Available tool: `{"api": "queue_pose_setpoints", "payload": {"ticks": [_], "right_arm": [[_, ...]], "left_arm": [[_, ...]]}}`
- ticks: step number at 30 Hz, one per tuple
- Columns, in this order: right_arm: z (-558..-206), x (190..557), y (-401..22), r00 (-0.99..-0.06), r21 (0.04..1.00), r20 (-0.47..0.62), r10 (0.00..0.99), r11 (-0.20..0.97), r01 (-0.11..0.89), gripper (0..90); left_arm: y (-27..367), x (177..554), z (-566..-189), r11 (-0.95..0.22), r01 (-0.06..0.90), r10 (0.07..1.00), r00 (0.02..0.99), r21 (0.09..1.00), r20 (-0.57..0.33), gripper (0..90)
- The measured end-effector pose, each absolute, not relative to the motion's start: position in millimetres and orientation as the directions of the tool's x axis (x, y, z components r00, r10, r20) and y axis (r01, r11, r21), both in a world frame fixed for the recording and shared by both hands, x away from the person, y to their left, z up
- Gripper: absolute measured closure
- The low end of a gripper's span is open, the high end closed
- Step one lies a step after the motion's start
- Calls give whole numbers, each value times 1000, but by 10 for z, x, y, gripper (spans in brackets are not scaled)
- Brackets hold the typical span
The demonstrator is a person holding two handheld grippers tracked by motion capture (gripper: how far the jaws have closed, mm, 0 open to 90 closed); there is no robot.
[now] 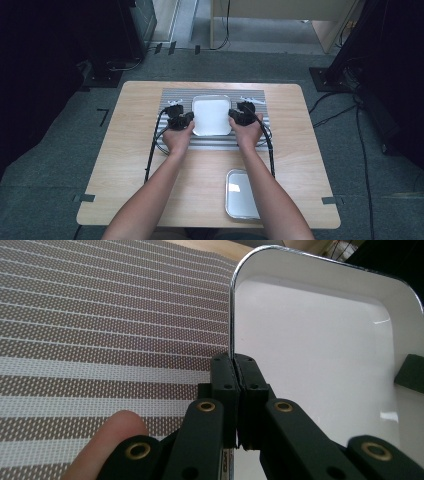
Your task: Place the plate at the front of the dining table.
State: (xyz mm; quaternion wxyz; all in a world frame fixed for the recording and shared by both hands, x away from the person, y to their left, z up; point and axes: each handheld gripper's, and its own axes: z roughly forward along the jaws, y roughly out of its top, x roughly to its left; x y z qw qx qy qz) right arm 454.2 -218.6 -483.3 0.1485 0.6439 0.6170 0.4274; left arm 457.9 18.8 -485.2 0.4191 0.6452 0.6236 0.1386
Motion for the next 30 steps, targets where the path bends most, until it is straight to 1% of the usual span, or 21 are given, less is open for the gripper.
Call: {"api": "queue_pose_setpoints", "payload": {"ticks": [5, 9, 11, 13, 14, 15, 17, 20, 23, 24, 27, 29, 30], "right_arm": [[-4895, 4632, -2155, -132, 709, 361, 923, -180, 682, 881], [-4949, 4705, -2151, -167, 724, 358, 919, -160, 671, 855], [-4988, 4726, -2155, -169, 720, 356, 919, -154, 677, 843], [-5053, 4747, -2161, -173, 715, 365, 915, -156, 681, 801], [-5053, 4747, -2161, -173, 715, 365, 915, -156, 681, 801], [-5080, 4755, -2166, -180, 715, 371, 911, -156, 682, 776], [-5142, 4766, -2183, -192, 707, 391, 900, -160, 689, 732], [-5210, 4786, -2241, -212, 693, 434, 876, -174, 700, 703], [-5189, 4783, -2323, -206, 705, 468, 859, -223, 673, 666], [-5144, 4777, -2377, -191, 715, 469, 862, -244, 656, 622], [-5100, 4760, -2437, -190, 724, 471, 861, -254, 641, 632], [-5081, 4737, -2490, -183, 706, 488, 853, -263, 658, 703], [-5082, 4725, -2508, -180, 692, 493, 851, -259, 674, 734]], "left_arm": [[219, 4687, -4910, 149, 714, 921, 151, 684, -359, 895], [255, 4754, -4932, 174, 741, 910, 130, 648, -393, 891], [259, 4775, -4939, 172, 750, 908, 132, 639, -398, 888], [262, 4793, -4956, 191, 753, 896, 128, 629, -425, 869], [262, 4793, -4956, 191, 753, 896, 128, 629, -425, 854], [264, 4798, -4966, 192, 761, 893, 127, 620, -432, 854], [267, 4820, -5000, 201, 778, 881, 122, 595, -457, 810], [297, 4838, -5016, 223, 781, 858, 126, 583, -497, 745], [337, 4844, -4985, 248, 760, 840, 140, 601, -524, 643], [369, 4848, -4958, 273, 755, 825, 136, 596, -549, 554], [414, 4834, -4909, 274, 745, 829, 138, 608, -543, 548], [445, 4813, -4881, 254, 744, 840, 147, 618, -522, 562], [445, 4802, -4880, 240, 746, 845, 154, 621, -512, 590]]}}
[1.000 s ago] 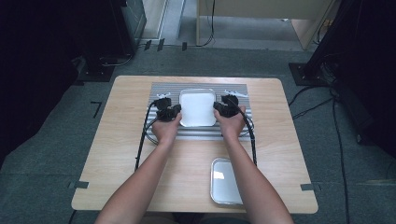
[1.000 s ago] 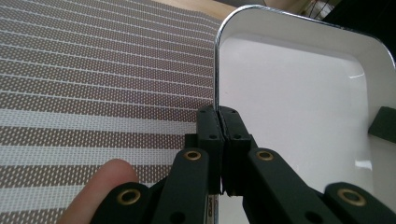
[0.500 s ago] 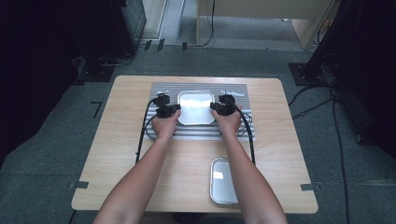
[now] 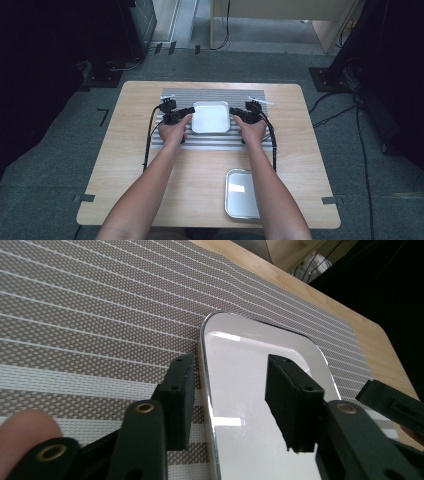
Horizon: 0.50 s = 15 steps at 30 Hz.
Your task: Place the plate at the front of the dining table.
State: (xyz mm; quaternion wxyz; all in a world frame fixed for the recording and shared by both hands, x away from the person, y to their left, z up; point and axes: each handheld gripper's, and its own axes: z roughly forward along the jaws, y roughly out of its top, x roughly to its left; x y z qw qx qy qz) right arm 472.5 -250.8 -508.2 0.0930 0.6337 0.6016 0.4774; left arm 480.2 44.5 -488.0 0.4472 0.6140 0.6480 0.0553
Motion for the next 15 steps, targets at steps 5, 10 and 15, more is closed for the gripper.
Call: {"api": "queue_pose_setpoints", "payload": {"ticks": [5, 10, 15], "right_arm": [[-5125, 4659, -2526, -180, 667, 518, 836, -263, 697, 764], [-5150, 4608, -2432, -212, 648, 505, 837, -206, 733, 763], [-5149, 4591, -2345, -205, 654, 439, 875, -154, 741, 839]], "left_arm": [[383, 4743, -4925, 135, 787, 879, 185, 602, -439, 654], [288, 4708, -5001, 93, 822, 894, 180, 562, -410, 691], [217, 4707, -5009, 84, 826, 899, 179, 557, -400, 702]]}}
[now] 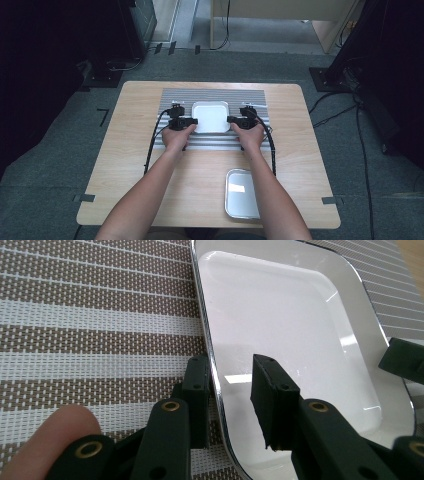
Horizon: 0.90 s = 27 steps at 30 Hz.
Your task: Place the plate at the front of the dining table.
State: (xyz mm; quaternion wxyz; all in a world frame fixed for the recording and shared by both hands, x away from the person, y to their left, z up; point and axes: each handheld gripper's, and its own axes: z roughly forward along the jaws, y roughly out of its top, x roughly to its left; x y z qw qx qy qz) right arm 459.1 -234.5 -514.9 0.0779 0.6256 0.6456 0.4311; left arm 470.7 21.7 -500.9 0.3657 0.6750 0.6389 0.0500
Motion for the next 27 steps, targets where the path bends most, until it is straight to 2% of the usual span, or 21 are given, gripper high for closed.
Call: {"api": "queue_pose_setpoints", "payload": {"ticks": [5, 14, 15, 18, 19, 22, 23, 24, 25, 26, 27], "right_arm": [[-5157, 4616, -2305, -139, 634, 471, 871, -225, 740, 851], [-5159, 4668, -2344, -97, 622, 505, 858, -284, 730, 845], [-5162, 4671, -2350, -101, 623, 508, 856, -284, 729, 828], [-5173, 4677, -2335, -153, 648, 493, 857, -244, 722, 697], [-5148, 4666, -2311, -197, 698, 442, 875, -198, 688, 627], [-5092, 4643, -2307, -213, 741, 390, 896, -168, 650, 585], [-5004, 4613, -2309, -234, 788, 297, 926, -99, 608, 580], [-5004, 4613, -2309, -234, 788, 297, 926, -99, 608, 580], [-4923, 4580, -2299, -256, 811, 234, 938, -43, 583, 512], [-4923, 4580, -2299, -256, 811, 234, 938, -43, 583, 512], [-4896, 4573, -2298, -256, 807, 236, 938, -42, 589, 470]], "left_arm": [[191, 4766, -4993, 93, 808, 910, 168, 581, -379, 705], [120, 4843, -5008, 80, 817, 911, 172, 571, -374, 677], [121, 4837, -5014, 79, 811, 910, 178, 580, -373, 677], [130, 4828, -5000, 99, 797, 908, 173, 596, -382, 621], [139, 4819, -4982, 114, 785, 910, 163, 609, -381, 578], [160, 4780, -4912, 113, 735, 922, 173, 668, -346, 546], [159, 4766, -4888, 104, 720, 925, 183, 686, -332, 460], [157, 4754, -4873, 91, 708, 928, 196, 701, -318, 460], [145, 4715, -4824, 45, 679, 936, 227, 733, -268, 369], [145, 4715, -4824, 45, 679, 936, 227, 733, -268, 354], [150, 4693, -4794, 32, 675, 937, 237, 738, -258, 354]]}}
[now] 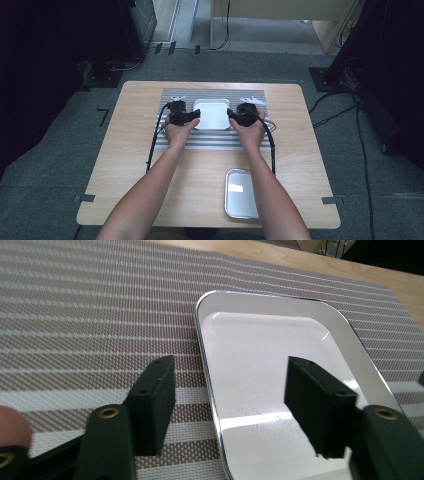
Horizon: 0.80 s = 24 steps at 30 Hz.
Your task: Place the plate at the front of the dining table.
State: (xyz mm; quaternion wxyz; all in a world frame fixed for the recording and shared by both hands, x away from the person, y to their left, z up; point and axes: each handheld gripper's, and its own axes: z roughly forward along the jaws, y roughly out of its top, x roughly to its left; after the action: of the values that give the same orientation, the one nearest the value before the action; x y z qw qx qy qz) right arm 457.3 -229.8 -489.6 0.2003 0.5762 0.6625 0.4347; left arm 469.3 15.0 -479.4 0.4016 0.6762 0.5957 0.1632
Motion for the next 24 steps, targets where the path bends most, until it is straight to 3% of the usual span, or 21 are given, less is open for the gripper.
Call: {"api": "queue_pose_setpoints", "payload": {"ticks": [1, 4, 5, 9, 21, 24], "right_arm": [[-4817, 4544, -2311, -259, 789, 248, 934, -40, 613, 402], [-4756, 4509, -2349, -253, 778, 233, 939, -24, 628, 345], [-4730, 4484, -2379, -243, 775, 229, 943, -26, 631, 348], [-4673, 4374, -2503, -259, 785, 213, 942, -7, 620, 221], [-4607, 3977, -2785, -294, 806, 230, 928, -12, 591, 142], [-4598, 3889, -2834, -288, 811, 236, 928, -25, 584, 142]], "left_arm": [[167, 4678, -4773, 32, 680, 932, 245, 733, -268, 299], [237, 4623, -4718, 75, 683, 910, 251, 726, -331, 267], [255, 4600, -4700, 81, 678, 906, 255, 730, -337, 255], [318, 4518, -4649, 62, 658, 906, 279, 751, -319, 207], [507, 4242, -4591, 11, 617, 898, 341, 787, -280, 193], [552, 4180, -4612, -43, 603, 908, 355, 796, -220, 193]]}}
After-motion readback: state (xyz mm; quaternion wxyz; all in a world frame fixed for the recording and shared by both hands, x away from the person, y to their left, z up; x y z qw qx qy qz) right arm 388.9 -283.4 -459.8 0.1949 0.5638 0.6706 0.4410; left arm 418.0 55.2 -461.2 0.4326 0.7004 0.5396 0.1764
